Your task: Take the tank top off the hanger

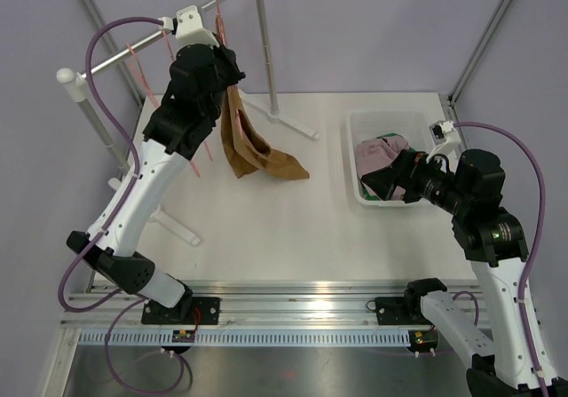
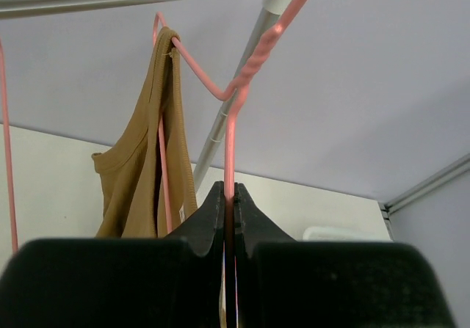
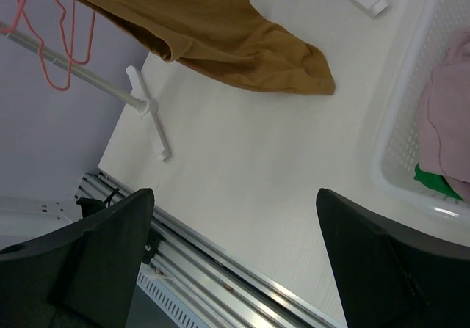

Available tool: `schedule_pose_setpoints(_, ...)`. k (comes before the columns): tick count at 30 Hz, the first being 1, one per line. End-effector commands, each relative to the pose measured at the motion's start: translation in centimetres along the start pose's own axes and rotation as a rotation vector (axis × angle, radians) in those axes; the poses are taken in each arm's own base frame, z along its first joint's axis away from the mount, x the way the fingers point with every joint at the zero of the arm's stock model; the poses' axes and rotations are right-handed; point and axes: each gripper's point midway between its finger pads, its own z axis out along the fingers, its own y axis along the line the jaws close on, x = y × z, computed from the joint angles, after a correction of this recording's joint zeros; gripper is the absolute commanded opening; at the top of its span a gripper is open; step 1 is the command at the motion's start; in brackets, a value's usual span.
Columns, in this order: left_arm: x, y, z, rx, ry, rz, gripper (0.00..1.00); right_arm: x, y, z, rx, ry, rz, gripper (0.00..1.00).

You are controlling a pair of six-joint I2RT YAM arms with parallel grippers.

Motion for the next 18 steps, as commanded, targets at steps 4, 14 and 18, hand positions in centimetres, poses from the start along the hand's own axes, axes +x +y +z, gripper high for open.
schedule_pose_setpoints(4, -5.0, -1.1, -2.9, 0.092, -0.091, -0.039, 0.00, -1.5, 1.9, 0.5, -0.103, -0.034, -0.002, 0.99)
schedule_pose_setpoints(14, 0.5, -5.1, -12.0, 0.555, 0.144, -0.045, 0.00, -2.3, 4.6, 1.4, -0.290, -0.043, 0.023, 1.00)
schedule_pose_setpoints(18, 4.3, -5.1, -15.5, 0.670, 0.244, -0.097, 0.00, -3.5, 6.1, 2.9, -0.408, -0.023, 0.074, 0.99)
